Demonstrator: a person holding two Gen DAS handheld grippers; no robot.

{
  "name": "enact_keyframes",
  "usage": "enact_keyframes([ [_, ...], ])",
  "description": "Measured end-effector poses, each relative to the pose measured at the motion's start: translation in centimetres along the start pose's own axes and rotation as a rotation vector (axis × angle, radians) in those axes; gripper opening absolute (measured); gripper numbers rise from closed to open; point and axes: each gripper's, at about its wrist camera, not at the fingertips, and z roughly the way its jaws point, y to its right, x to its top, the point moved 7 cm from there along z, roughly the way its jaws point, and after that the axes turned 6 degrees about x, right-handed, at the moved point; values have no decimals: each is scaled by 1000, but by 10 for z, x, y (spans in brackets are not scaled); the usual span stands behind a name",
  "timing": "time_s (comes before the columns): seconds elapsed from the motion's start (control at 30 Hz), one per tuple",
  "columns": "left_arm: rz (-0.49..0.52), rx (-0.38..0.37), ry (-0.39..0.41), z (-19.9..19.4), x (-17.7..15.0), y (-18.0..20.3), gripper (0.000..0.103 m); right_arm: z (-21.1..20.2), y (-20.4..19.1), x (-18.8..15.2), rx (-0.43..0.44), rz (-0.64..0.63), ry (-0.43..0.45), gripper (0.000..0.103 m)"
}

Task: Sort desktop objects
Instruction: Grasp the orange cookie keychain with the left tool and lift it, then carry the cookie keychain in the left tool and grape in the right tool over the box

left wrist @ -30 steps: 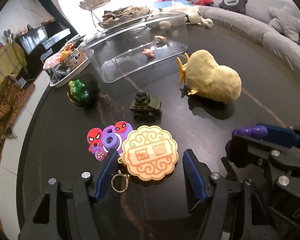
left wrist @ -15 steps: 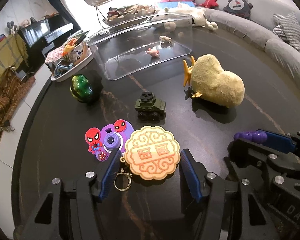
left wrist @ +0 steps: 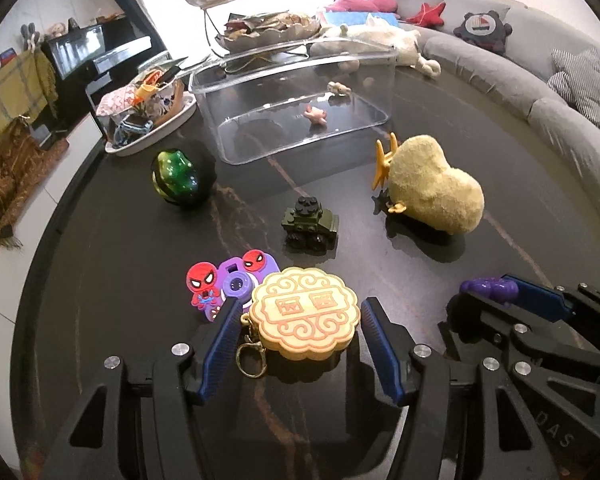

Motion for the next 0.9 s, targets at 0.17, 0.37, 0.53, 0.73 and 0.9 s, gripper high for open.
enact_keyframes([
  [0.17,-9,-10,22,-11,3,-6,57,-12,-7,7,-7,-8,31,38],
  [0.37,-34,-19,48,-25,7,-18,57,-26,-22,13,-7,-30,59,38],
  [0.53,-53,-21,75,-40,9,-30,57,-38,-37,17,-7,-50,83,38],
  [0.73,-80,-39,105,-59,13,-45,57,-53,-55,23,-7,-75,112,38],
  [0.9,-92,-38,135,-74,16,-55,57,-65,-69,26,-11,-95,136,38],
])
